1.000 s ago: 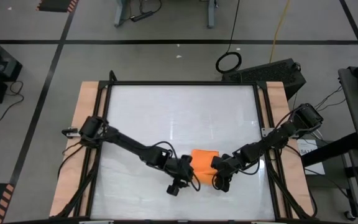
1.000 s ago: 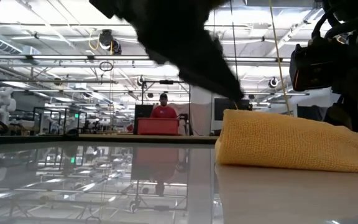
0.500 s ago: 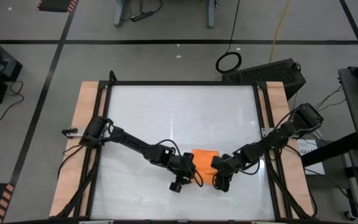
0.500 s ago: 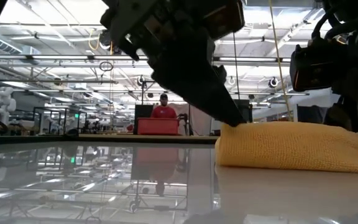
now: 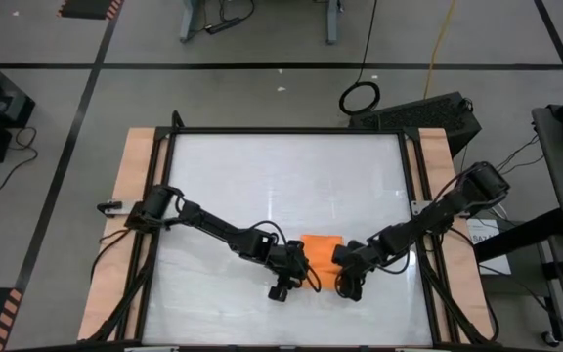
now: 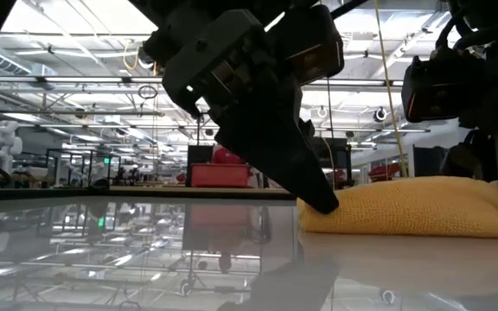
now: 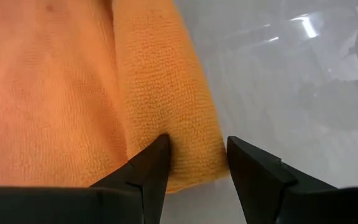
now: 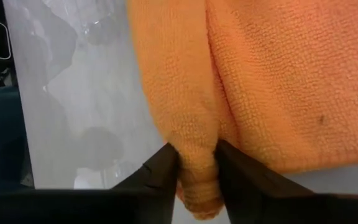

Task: Roll towel
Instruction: Roll the orange microfiber cloth

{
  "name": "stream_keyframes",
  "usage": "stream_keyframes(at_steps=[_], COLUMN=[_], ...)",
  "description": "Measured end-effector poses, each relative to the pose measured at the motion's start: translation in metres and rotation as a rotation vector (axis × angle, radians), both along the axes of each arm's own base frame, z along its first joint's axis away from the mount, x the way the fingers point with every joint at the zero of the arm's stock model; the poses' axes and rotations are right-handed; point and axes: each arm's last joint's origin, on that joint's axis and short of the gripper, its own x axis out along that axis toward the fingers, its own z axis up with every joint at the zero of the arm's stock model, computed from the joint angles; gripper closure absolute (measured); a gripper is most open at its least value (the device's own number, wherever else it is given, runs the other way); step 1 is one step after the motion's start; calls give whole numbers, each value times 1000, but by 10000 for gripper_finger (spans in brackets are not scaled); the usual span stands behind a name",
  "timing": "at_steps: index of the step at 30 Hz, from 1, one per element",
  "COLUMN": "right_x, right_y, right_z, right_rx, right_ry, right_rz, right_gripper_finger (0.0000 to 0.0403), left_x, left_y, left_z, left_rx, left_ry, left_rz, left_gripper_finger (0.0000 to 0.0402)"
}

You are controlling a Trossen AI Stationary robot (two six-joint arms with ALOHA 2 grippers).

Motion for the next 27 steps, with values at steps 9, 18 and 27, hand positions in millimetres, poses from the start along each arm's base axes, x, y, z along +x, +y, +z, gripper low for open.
stream_keyframes(at_steps=[9,18,27], right_x=[-4,-22,-36], right_y=[-3,-14,11], right_z=[13,43,64], right_rx=[-15,-146,-275], right_ry=[-43,-128,-385], right_rz=[33,-9,272], right_gripper_finger=[206,205,219], left_x=[0,0,0], left_y=[0,0,0], left_z=[-2,-2,-2], left_rx=[-3,-7,-8], left_ry=[7,13,15], left_rz=[9,26,27], left_gripper_finger=[233,233,233])
